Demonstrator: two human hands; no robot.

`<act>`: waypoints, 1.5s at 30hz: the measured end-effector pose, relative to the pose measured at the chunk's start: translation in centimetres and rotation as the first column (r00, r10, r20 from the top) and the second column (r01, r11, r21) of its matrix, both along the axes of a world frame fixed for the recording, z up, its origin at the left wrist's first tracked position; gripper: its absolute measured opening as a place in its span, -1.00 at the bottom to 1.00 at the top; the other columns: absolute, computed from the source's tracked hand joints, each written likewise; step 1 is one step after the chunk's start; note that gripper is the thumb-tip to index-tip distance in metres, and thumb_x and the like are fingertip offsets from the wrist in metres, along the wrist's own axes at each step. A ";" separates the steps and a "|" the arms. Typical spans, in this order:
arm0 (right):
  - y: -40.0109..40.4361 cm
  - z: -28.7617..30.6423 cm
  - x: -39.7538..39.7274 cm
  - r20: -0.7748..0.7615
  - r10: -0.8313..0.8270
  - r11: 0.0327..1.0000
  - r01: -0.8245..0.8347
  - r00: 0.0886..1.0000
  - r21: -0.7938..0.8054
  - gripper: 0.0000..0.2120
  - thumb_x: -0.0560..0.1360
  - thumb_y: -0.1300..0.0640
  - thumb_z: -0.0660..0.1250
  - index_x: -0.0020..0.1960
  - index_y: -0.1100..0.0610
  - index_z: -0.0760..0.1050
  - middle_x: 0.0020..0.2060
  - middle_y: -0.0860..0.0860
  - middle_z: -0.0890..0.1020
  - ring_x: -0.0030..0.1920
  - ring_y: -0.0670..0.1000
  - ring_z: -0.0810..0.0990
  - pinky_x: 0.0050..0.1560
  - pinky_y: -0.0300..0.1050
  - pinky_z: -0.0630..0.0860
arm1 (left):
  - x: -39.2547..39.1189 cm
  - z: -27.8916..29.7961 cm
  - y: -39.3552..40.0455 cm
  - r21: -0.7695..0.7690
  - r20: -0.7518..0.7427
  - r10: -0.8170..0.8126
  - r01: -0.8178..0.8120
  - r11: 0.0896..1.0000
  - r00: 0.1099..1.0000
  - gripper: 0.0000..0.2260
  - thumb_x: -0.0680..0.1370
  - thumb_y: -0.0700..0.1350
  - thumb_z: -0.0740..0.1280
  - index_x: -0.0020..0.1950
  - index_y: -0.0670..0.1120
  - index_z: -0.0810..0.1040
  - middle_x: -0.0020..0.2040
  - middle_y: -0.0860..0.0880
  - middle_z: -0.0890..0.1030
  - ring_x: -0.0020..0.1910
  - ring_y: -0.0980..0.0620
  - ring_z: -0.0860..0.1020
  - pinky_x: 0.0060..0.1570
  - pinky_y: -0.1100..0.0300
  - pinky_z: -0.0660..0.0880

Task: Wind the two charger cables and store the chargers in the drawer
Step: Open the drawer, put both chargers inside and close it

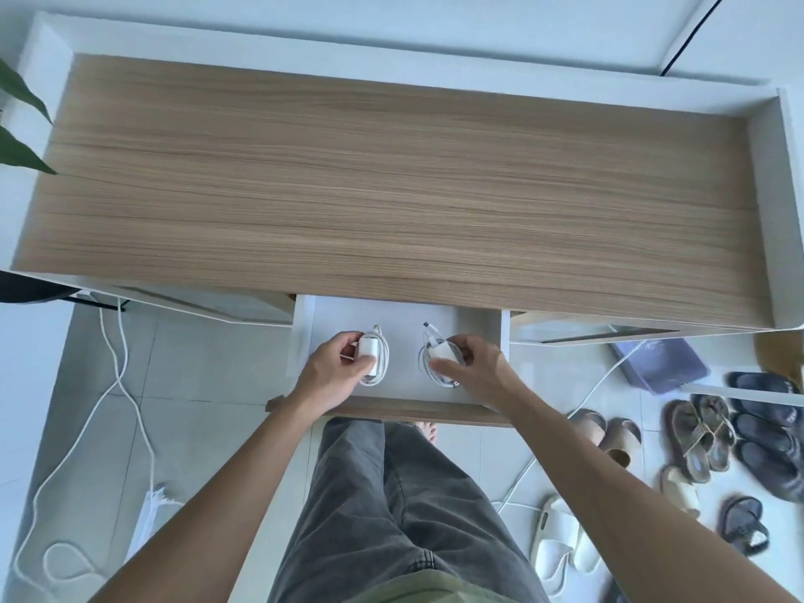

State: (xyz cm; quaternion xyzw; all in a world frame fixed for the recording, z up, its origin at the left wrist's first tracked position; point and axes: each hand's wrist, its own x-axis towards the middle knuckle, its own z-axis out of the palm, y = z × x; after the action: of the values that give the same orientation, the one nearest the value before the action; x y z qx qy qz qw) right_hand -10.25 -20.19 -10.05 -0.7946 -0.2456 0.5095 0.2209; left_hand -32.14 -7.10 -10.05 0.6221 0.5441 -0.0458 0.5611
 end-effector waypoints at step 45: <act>-8.5 -0.8 -3.2 0.216 0.542 0.838 -0.541 0.812 -0.068 -0.46 0.44 -0.41 0.24 0.32 -0.17 0.41 0.25 -0.18 0.44 0.17 -0.12 0.57 0.12 0.13 0.62 | -5.2 -0.9 -1.2 -0.045 -0.097 -0.516 0.514 0.857 0.851 -0.74 0.53 0.25 0.43 -0.09 0.07 0.57 -0.14 0.12 0.63 -0.19 0.14 0.58 -0.20 0.23 0.47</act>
State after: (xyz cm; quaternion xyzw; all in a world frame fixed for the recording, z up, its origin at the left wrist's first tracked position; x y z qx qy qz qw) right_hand -13.41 -28.66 -10.88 -0.7449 -0.4840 0.4577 0.0363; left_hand -37.35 -8.32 -10.98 0.7367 0.3864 -0.2320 0.5041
